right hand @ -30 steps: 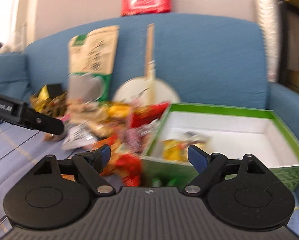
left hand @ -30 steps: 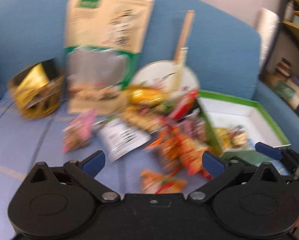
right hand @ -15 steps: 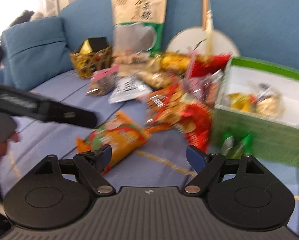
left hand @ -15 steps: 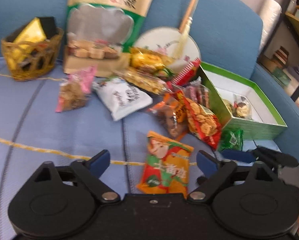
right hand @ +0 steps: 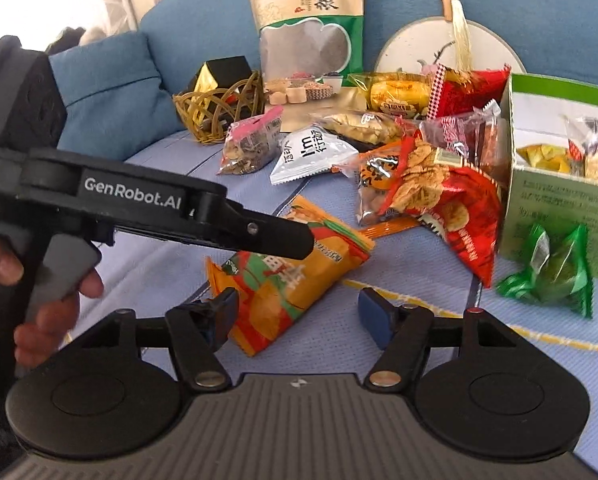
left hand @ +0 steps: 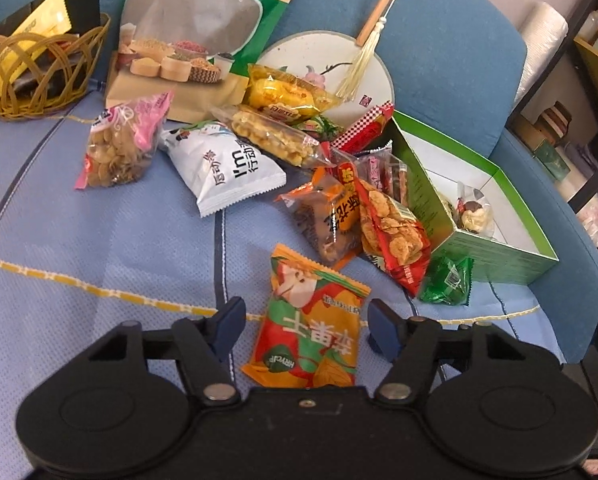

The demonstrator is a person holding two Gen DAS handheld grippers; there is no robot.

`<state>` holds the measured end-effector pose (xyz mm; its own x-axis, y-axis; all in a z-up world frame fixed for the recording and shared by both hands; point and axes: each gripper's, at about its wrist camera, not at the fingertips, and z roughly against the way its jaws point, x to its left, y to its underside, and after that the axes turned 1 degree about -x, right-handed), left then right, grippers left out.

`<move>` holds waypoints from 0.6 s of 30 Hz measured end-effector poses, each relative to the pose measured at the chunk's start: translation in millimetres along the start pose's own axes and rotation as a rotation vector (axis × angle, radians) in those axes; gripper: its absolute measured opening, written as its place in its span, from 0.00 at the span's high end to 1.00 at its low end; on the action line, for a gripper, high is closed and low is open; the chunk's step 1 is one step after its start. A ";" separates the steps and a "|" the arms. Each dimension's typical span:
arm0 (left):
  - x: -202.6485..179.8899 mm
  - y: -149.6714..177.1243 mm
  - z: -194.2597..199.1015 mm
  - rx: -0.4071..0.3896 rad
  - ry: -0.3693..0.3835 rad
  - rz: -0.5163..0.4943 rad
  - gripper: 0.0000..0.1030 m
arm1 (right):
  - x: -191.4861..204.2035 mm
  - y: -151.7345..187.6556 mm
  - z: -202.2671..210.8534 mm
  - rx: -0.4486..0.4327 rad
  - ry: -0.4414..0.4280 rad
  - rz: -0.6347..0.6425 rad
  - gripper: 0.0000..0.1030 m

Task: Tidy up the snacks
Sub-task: 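Grasp the orange-red cracker bag with the left gripper, then lower the cracker bag into the green box and open the left gripper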

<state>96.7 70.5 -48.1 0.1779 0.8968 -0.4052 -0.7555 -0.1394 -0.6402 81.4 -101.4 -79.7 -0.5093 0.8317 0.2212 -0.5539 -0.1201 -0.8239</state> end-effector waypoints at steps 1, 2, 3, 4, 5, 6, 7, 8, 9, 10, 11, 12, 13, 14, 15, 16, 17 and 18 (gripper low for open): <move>0.3 -0.3 -0.3 0.001 0.005 0.002 0.20 | 1.7 -0.6 -1.6 -0.002 0.004 0.008 0.00; 0.7 -0.5 -0.1 0.000 0.011 0.003 0.19 | 3.7 -0.8 -3.8 -0.004 0.009 0.015 0.00; 1.3 -0.1 0.7 -0.003 0.014 0.005 0.17 | 5.9 -1.7 -6.2 -0.005 0.017 0.023 0.00; 2.2 0.6 1.2 -0.005 0.020 0.004 0.16 | 8.3 -3.4 -8.6 -0.006 0.026 0.030 0.00; 3.5 1.4 0.8 -0.004 0.027 0.005 0.16 | 9.9 -5.2 -11.4 -0.009 0.030 0.034 0.00; 4.9 2.2 -0.9 0.003 0.029 0.009 0.16 | 11.3 -5.9 -13.6 -0.013 0.034 0.033 0.00; 7.1 2.7 -4.0 0.012 0.030 0.016 0.18 | 11.7 -6.4 -16.1 -0.013 0.035 0.031 0.00; 8.7 3.1 -5.7 0.013 0.035 0.020 0.19 | 12.1 -7.2 -17.8 -0.012 0.035 0.032 0.00; 9.6 3.3 -6.1 0.007 0.042 0.019 0.19 | 12.3 -8.4 -18.7 -0.012 0.031 0.032 0.01; 9.6 3.2 -6.4 0.006 0.044 0.017 0.23 | 11.6 -9.6 -20.1 -0.011 0.023 0.029 0.09; 9.0 3.1 -6.8 0.005 0.038 0.011 0.28 | 11.2 -10.4 -21.5 -0.008 0.019 0.026 0.19; 7.8 3.6 -6.9 0.002 0.025 -0.001 0.44 | 11.1 -10.9 -21.7 -0.010 0.020 0.024 0.27; 7.2 4.2 -7.2 0.001 0.011 -0.011 0.47 | 11.0 -11.0 -21.4 -0.012 0.025 0.020 0.39; 7.3 4.4 -6.9 -0.001 0.015 -0.001 0.46 | 9.9 -11.0 -20.4 -0.016 0.027 0.011 0.46; 7.1 4.4 -5.9 -0.006 0.021 0.013 0.47 | 7.9 -11.5 -18.7 -0.022 0.028 -0.003 0.50; 5.1 4.3 -4.6 -0.010 0.025 0.018 0.47 | 6.3 -12.1 -16.4 -0.028 0.028 -0.016 0.58; 2.0 4.4 -3.3 -0.016 0.028 0.013 0.47 | 5.5 -12.8 -13.3 -0.033 0.034 -0.018 0.61; -2.4 4.2 -2.3 -0.022 0.028 0.007 0.47 | 5.8 -13.6 -9.6 -0.040 0.048 -0.005 0.61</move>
<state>94.6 66.8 -51.4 0.1909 0.8835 -0.4278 -0.7428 -0.1548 -0.6513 92.3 -89.7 -72.2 -0.4739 0.8573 0.2012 -0.5293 -0.0947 -0.8431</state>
